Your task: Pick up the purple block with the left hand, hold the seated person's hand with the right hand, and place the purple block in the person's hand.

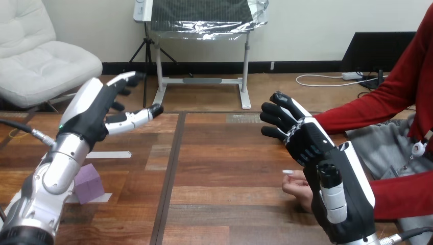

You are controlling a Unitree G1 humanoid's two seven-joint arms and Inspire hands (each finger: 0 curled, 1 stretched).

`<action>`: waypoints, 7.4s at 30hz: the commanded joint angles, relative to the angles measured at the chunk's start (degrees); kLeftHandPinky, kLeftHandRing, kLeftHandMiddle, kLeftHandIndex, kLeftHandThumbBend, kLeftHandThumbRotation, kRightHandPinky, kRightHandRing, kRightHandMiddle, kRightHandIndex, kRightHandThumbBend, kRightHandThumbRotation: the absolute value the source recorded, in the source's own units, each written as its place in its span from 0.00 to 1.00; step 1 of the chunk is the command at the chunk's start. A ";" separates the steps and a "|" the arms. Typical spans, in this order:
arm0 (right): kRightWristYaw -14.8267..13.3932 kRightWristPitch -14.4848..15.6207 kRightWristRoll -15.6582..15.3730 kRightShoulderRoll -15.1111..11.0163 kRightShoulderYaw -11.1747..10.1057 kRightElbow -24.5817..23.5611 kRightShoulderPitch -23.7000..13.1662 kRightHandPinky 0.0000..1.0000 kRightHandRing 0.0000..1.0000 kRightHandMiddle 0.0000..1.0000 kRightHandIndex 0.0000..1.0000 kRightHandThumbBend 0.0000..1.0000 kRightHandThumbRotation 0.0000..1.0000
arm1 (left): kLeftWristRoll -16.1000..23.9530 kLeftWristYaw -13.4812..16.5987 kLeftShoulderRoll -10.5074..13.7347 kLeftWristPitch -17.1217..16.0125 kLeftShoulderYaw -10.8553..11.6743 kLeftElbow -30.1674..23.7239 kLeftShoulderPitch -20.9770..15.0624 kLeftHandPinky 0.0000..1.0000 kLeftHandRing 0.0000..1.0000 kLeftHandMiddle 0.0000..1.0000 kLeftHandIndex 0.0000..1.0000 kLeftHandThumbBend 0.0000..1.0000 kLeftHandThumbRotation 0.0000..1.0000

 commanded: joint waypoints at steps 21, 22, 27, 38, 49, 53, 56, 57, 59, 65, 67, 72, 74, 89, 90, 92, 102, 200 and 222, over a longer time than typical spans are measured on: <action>0.45 0.15 1.19 -0.35 -0.29 -2.96 -2.19 0.82 0.86 0.87 0.91 0.78 1.00 | 5.33 4.25 3.74 3.70 -5.95 18.59 -12.64 0.74 0.86 0.88 0.87 0.65 0.52; 0.43 0.15 1.18 -0.32 -0.29 -2.98 -2.18 0.82 0.86 0.87 0.91 0.78 1.00 | 5.45 4.36 3.77 3.89 -6.10 18.91 -12.78 0.74 0.87 0.88 0.87 0.65 0.53; 0.50 0.28 1.30 -0.35 -0.23 -3.12 -2.14 0.81 0.86 0.87 0.90 0.78 1.00 | 6.59 5.39 4.02 5.69 -7.33 20.40 -13.28 0.75 0.87 0.88 0.86 0.66 0.52; 0.66 0.69 1.46 -0.60 -0.28 -3.55 -2.01 0.81 0.86 0.87 0.90 0.78 1.00 | 8.17 6.49 4.22 9.89 -9.62 23.18 -14.04 0.78 0.87 0.88 0.86 0.68 0.47; 0.71 0.70 1.56 -0.62 -0.31 -3.71 -1.97 0.82 0.87 0.87 0.91 0.78 1.00 | 9.00 6.66 4.62 12.04 -11.22 24.82 -14.07 0.76 0.86 0.88 0.86 0.69 0.47; 0.72 0.70 1.55 -0.64 -0.31 -3.78 -1.94 0.82 0.87 0.87 0.91 0.78 1.00 | 8.66 6.05 4.84 12.52 -11.38 24.79 -13.83 0.76 0.86 0.87 0.85 0.69 0.47; 0.85 0.55 1.73 -0.61 -0.30 -3.59 -2.09 0.82 0.87 0.87 0.91 0.78 1.00 | 8.66 5.70 4.93 13.06 -11.70 24.85 -13.83 0.76 0.86 0.88 0.85 0.68 0.46; 0.88 0.52 1.78 -0.60 -0.30 -3.53 -2.14 0.82 0.87 0.87 0.91 0.77 1.00 | 8.74 5.63 4.97 13.22 -11.83 24.86 -13.83 0.76 0.86 0.88 0.85 0.68 0.45; 0.86 0.49 1.74 -0.56 -0.32 -3.51 -2.15 0.82 0.87 0.88 0.91 0.77 1.00 | 8.96 5.34 5.06 13.71 -12.13 24.60 -13.78 0.76 0.86 0.88 0.85 0.68 0.45; 0.82 0.44 1.56 -0.56 -0.38 -3.38 -2.26 0.82 0.87 0.88 0.91 0.77 1.00 | 9.54 4.12 5.39 15.02 -12.98 23.94 -13.77 0.78 0.87 0.88 0.85 0.70 0.45; 0.84 0.39 1.55 -0.57 -0.38 -3.29 -2.32 0.82 0.87 0.88 0.91 0.77 1.00 | 9.86 3.73 5.50 15.31 -13.32 23.89 -13.85 0.80 0.87 0.88 0.85 0.72 0.46; 0.92 0.38 1.56 -0.60 -0.33 -3.30 -2.34 0.82 0.87 0.87 0.91 0.77 1.00 | 10.13 2.21 5.91 15.97 -13.82 23.41 -13.91 0.83 0.87 0.87 0.85 0.75 0.47; 0.83 0.46 1.45 -0.56 -0.36 -3.28 -2.39 0.82 0.87 0.88 0.91 0.77 1.00 | 10.14 1.29 6.09 16.31 -14.00 23.04 -13.98 0.84 0.87 0.87 0.84 0.76 0.47; 0.88 0.75 1.46 -0.60 -0.30 -3.37 -2.60 0.82 0.87 0.88 0.91 0.78 1.00 | 9.59 -3.83 6.87 19.03 -14.17 20.25 -14.10 0.85 0.87 0.87 0.85 0.81 0.49; 0.90 0.90 1.51 -0.63 -0.28 -3.44 -2.57 0.82 0.87 0.88 0.91 0.78 1.00 | 9.58 -4.12 6.89 19.27 -14.15 20.00 -14.08 0.84 0.87 0.87 0.85 0.81 0.49; 0.87 1.10 1.50 -0.65 -0.26 -3.54 -2.54 0.82 0.87 0.88 0.91 0.78 1.00 | 9.60 -4.73 6.96 19.72 -14.17 19.54 -14.05 0.83 0.86 0.87 0.85 0.82 0.49; 0.88 1.13 1.59 -0.50 -0.17 -3.59 -2.59 0.82 0.87 0.87 0.91 0.79 1.00 | 9.59 -6.63 6.90 21.39 -14.27 19.60 -14.49 0.80 0.87 0.89 0.85 0.84 0.48; 0.31 1.80 0.61 -0.55 -0.78 -3.32 -2.97 0.83 0.87 0.88 0.91 0.78 1.00 | 12.39 1.70 5.01 31.77 -18.32 9.24 -13.30 0.24 0.32 0.41 0.46 0.79 0.00; -3.21 0.43 -6.86 -3.20 -5.09 3.00 -9.83 0.79 0.86 0.86 0.87 0.80 1.00 | 10.73 1.88 5.86 31.95 -15.74 -5.92 -7.28 0.31 0.40 0.48 0.44 0.80 0.00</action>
